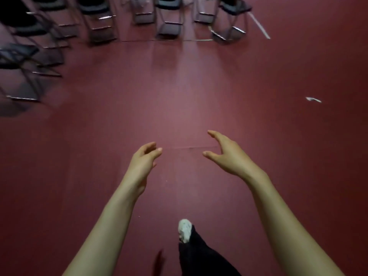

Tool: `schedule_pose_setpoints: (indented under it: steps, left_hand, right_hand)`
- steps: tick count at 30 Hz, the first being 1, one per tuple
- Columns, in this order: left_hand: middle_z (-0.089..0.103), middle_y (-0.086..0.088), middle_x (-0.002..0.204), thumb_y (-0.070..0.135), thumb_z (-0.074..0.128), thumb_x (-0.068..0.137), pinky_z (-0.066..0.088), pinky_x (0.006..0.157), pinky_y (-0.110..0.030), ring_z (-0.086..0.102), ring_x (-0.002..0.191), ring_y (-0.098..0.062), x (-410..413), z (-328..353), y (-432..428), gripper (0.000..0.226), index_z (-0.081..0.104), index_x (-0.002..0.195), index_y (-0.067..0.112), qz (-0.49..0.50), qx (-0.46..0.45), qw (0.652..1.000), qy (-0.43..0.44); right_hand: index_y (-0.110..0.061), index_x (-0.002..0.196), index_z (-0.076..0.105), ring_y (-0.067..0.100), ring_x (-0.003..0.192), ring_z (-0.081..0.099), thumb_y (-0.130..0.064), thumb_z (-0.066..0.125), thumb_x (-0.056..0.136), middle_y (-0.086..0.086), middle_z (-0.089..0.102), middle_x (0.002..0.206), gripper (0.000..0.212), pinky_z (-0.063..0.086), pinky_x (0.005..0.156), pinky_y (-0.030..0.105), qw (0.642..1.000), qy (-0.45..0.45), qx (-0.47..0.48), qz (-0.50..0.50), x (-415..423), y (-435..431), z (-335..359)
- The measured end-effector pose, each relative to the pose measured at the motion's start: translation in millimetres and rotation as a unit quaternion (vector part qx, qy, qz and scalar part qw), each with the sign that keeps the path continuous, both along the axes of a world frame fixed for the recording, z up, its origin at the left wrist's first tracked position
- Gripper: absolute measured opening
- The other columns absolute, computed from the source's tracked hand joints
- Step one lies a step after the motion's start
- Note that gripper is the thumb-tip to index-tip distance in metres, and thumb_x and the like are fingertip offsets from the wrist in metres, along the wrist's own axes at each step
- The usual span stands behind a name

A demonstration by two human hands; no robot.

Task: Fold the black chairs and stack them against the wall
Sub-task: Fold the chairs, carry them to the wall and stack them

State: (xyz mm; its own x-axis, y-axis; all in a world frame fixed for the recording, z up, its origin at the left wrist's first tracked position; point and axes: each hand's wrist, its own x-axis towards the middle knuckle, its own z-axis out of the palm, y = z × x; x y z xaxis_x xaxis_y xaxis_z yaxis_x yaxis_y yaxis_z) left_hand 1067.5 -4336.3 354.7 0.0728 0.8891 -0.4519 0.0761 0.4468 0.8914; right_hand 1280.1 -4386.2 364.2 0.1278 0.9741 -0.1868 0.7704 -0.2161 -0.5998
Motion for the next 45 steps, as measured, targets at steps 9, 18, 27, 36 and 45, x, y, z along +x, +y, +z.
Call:
schedule_pose_setpoints:
  steps: [9,18,27,36,45]
  left_hand:
    - [0.057,-0.006,0.129,0.007,0.058,0.093,0.041,0.098,-0.031,0.054,0.107,-0.009,-103,-4,207,0.04,0.053,0.133,0.008,0.137,0.011,0.991,0.008]
    - [0.058,-0.011,0.131,0.007,0.057,0.094,0.041,0.099,-0.032,0.054,0.111,-0.014,-250,-20,441,0.038,0.053,0.132,0.007,0.218,-0.006,0.976,0.001]
    - [0.06,-0.007,0.129,0.01,0.059,0.094,0.042,0.103,-0.033,0.056,0.115,-0.014,-380,1,676,0.033,0.057,0.126,0.013,0.269,0.016,0.963,-0.002]
    - [0.061,-0.004,0.125,0.012,0.06,0.093,0.043,0.097,-0.029,0.057,0.113,-0.012,-483,1,936,0.027,0.058,0.118,0.018,0.302,0.003,0.953,-0.004]
    - [0.062,-0.002,0.121,0.012,0.061,0.092,0.044,0.097,-0.029,0.058,0.108,-0.01,-615,-6,1135,0.025,0.059,0.117,0.019,0.329,-0.014,0.944,-0.013]
  right_hand:
    - [-0.016,0.149,0.028,0.014,0.141,0.028,-0.028,0.061,0.092,0.002,0.031,0.154,0.068,0.018,0.109,0.017,0.984,0.005,-0.017,0.175,-112,269,-3]
    - [-0.015,0.15,0.025,0.014,0.141,0.026,-0.028,0.06,0.092,0.002,0.028,0.155,0.069,0.016,0.107,0.016,0.97,-0.008,-0.027,0.239,-255,536,-19]
    - [-0.017,0.15,0.026,0.013,0.141,0.027,-0.029,0.061,0.092,0.001,0.029,0.154,0.069,0.019,0.109,0.019,0.959,0.005,-0.016,0.283,-383,784,-1]
    - [-0.017,0.15,0.026,0.014,0.141,0.027,-0.029,0.061,0.092,0.001,0.029,0.155,0.068,0.02,0.109,0.019,0.946,0.016,-0.031,0.323,-501,1062,-8]
    - [-0.017,0.15,0.026,0.015,0.141,0.028,-0.03,0.06,0.092,0.002,0.029,0.155,0.068,0.022,0.109,0.021,0.931,-0.001,-0.046,0.363,-642,1278,-13]
